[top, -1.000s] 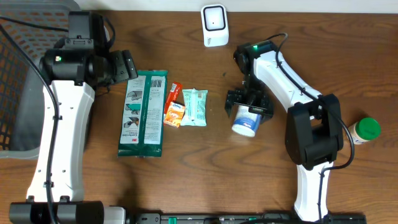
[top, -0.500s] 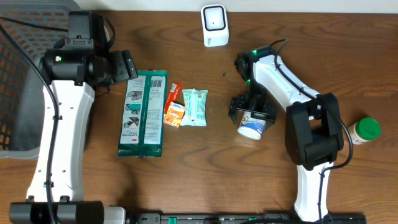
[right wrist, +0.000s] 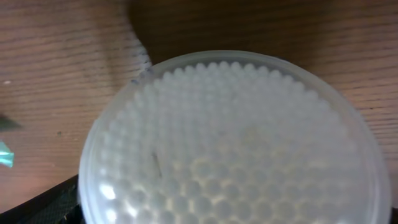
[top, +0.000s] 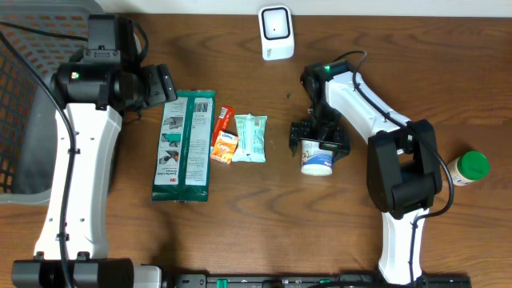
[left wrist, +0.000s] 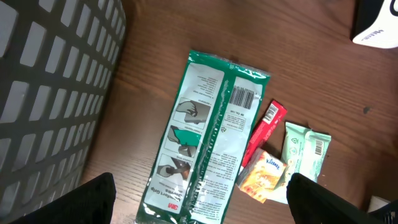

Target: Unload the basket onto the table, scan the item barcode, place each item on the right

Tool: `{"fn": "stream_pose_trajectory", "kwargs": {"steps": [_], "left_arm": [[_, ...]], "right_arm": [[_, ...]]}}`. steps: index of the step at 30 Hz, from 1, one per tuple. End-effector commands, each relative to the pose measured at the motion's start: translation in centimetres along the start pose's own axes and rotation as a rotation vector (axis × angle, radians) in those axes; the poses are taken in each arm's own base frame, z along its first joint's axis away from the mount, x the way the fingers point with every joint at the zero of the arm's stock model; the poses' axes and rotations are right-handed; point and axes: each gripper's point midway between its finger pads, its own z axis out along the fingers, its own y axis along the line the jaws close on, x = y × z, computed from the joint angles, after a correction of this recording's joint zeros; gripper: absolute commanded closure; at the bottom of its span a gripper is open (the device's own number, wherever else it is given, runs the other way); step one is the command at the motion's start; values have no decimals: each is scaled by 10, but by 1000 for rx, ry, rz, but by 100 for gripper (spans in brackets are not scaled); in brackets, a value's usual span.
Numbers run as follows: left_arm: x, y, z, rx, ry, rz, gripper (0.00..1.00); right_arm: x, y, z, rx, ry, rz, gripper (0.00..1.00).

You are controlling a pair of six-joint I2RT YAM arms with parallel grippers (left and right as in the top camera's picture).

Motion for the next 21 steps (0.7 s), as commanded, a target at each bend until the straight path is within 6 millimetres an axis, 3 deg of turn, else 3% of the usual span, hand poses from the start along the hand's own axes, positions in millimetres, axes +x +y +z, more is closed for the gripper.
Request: {"fn": "stream_pose_trajectory", "kwargs": {"steps": [1, 6, 9, 12, 21], "left_arm": [[1, 0, 3, 1, 12, 3, 12], [1, 0, 3, 1, 12, 3, 12], [1, 0, 3, 1, 12, 3, 12], [1, 0, 3, 2, 12, 3, 12], [1, 0, 3, 1, 12, 3, 12]], "right_arm": [[-2, 12, -21, -53, -55, -69, 1], [-4, 17, -33, -70, -100, -143, 2], [-3, 18, -32, -56, -103, -158, 14], [-2, 15, -29, -15, -110, -161, 18], [2, 17, -24, 108, -156, -178, 18]]}}
